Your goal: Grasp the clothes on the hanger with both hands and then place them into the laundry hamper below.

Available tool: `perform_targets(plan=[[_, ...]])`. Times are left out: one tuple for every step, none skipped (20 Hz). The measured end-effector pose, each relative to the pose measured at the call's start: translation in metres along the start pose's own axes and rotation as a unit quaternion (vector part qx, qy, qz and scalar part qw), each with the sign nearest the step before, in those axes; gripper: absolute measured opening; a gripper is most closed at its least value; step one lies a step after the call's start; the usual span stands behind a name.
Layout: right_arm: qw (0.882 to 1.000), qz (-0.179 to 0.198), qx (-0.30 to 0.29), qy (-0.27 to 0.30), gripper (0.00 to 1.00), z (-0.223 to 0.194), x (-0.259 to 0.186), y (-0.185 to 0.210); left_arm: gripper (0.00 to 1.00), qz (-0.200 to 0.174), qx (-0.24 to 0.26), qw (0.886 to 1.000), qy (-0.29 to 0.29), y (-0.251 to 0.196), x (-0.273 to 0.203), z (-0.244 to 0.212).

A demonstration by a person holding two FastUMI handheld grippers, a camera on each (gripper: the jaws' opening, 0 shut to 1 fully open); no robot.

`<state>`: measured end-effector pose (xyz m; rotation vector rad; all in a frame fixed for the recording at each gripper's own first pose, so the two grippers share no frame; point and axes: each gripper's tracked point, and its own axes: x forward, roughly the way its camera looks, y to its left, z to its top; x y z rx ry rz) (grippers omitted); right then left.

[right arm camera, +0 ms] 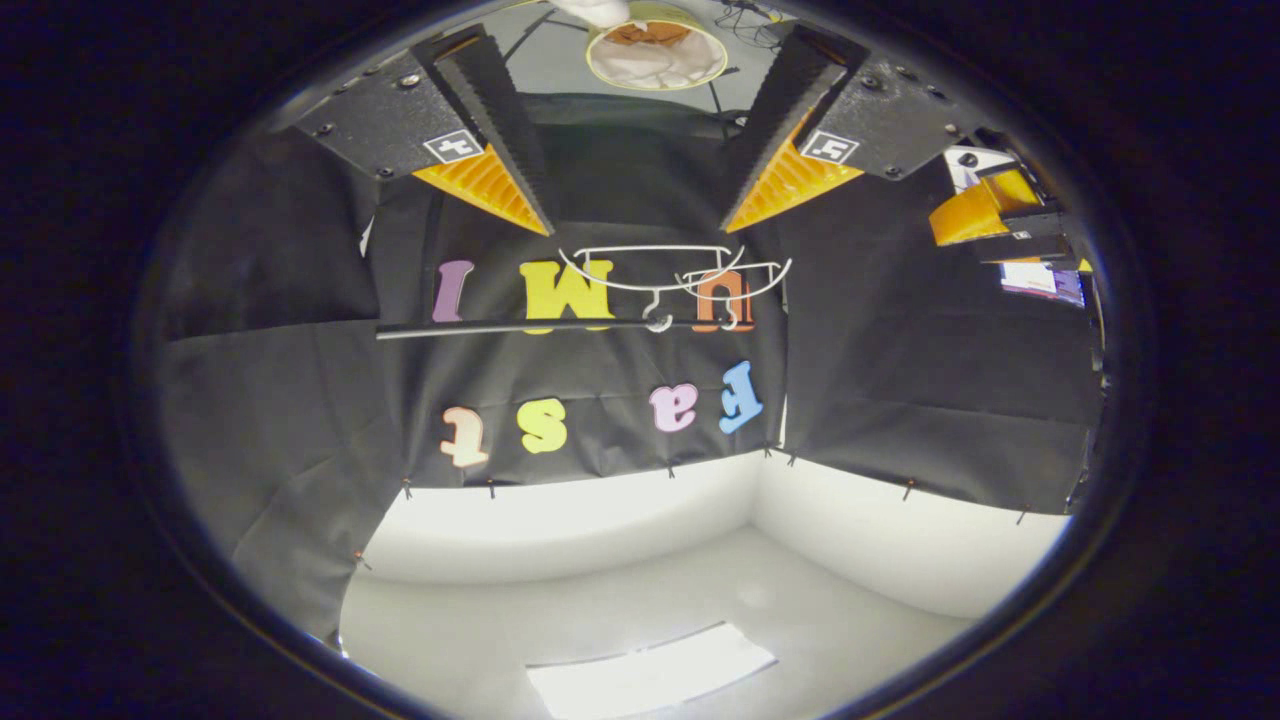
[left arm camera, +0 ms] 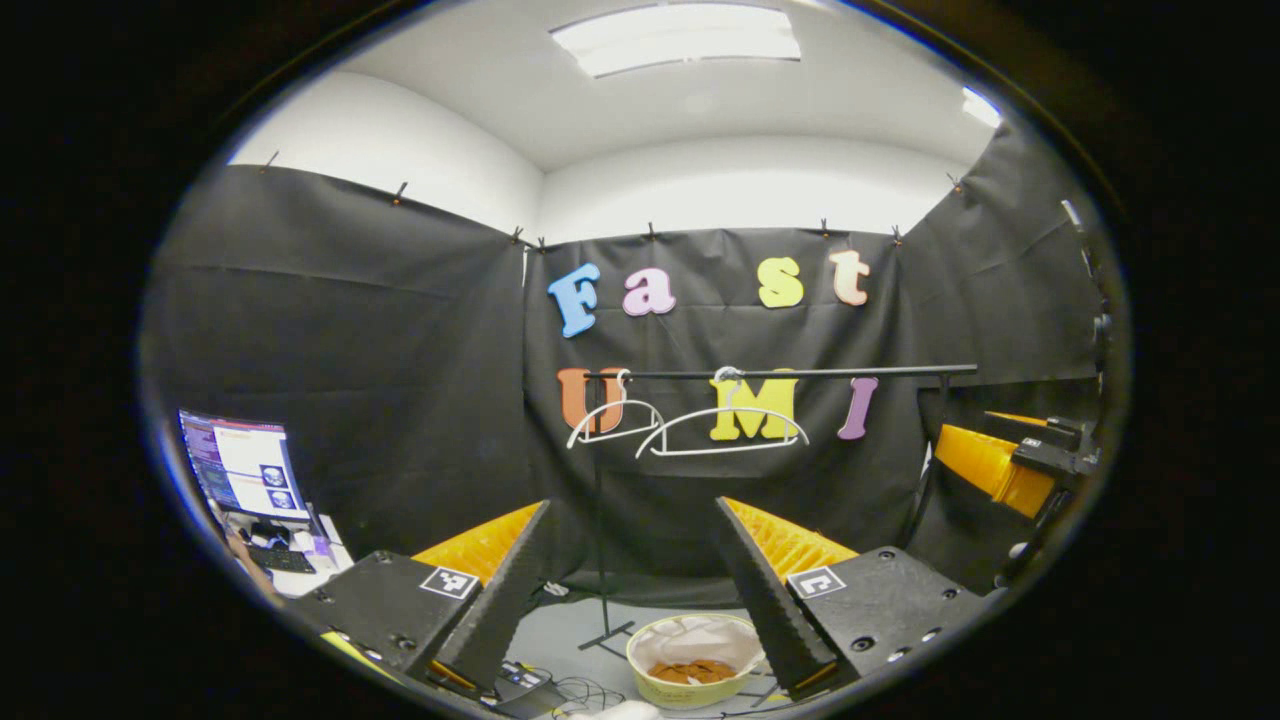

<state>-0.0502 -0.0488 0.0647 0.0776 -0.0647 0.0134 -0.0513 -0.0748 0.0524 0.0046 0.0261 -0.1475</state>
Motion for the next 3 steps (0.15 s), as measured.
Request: perform_targets(plan=[[1.000,0.001,0.002,0.001,1.00,-0.0006,-0.0024,0.0009,1.00,0.001,0.001,1.000,0.001,0.0018,-0.0016,0.0009],[1.000,0.002,0.002,0.001,0.99,-0.0010,-0.0036,0.0022,1.00,0.001,0.002,1.000,0.001,0.0031,-0.0031,0.0006],[1.000,0.000,0.003,0.000,1.00,-0.0009,-0.0045,0.0031,1.00,0.002,0.003,1.000,0.001,0.0044,-0.0046,0.0007]])
